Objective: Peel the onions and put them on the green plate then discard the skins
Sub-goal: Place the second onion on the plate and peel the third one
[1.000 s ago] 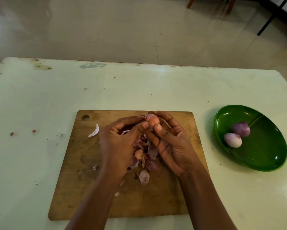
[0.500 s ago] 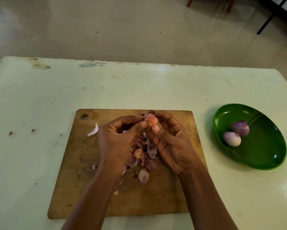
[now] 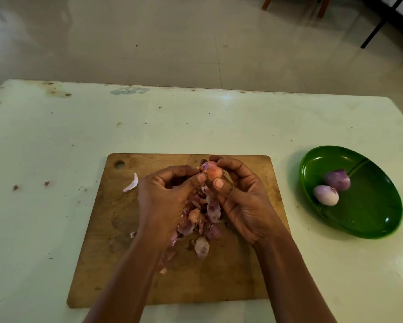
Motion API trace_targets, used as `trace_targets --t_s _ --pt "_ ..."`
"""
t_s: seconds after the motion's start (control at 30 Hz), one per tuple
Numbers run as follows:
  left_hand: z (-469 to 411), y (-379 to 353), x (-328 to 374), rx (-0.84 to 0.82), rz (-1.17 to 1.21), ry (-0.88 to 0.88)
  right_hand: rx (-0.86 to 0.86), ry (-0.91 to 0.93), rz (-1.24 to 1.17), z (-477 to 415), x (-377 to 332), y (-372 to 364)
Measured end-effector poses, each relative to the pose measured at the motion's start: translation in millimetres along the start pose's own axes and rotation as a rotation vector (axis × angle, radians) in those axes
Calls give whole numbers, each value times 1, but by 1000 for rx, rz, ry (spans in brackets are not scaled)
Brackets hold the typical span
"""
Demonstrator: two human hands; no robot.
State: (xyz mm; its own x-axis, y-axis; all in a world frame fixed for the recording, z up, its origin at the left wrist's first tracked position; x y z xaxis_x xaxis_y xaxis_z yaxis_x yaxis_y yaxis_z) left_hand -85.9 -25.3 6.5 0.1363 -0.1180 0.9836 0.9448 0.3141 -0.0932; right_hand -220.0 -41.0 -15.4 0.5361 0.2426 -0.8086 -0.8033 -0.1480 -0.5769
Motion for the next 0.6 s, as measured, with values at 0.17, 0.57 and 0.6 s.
trace_targets --t_s 0.17,0.57,0.6 --pt "-1 3 0 -32 -25 20 -15 -1 38 0 0 3" --pt "4 -7 -2 -130 -99 -34 70 -16 28 1 1 0" --pt "6 -9 -2 -130 -113 -63 80 -21 -4 1 1 0"
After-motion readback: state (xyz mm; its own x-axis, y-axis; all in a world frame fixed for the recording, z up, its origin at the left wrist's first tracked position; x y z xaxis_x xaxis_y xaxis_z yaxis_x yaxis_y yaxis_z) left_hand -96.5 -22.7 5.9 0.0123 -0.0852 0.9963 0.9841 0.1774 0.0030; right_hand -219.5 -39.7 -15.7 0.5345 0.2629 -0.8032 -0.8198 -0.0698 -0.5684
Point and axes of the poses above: each hand's wrist, its own z-axis away from the middle knuckle, its own y-axis out of the back of the hand, x = y × z, the point moved 1 cm from there along -z, towards the middle knuckle, and after that the axes turned 6 degrees about z, right-handed, at the moved point
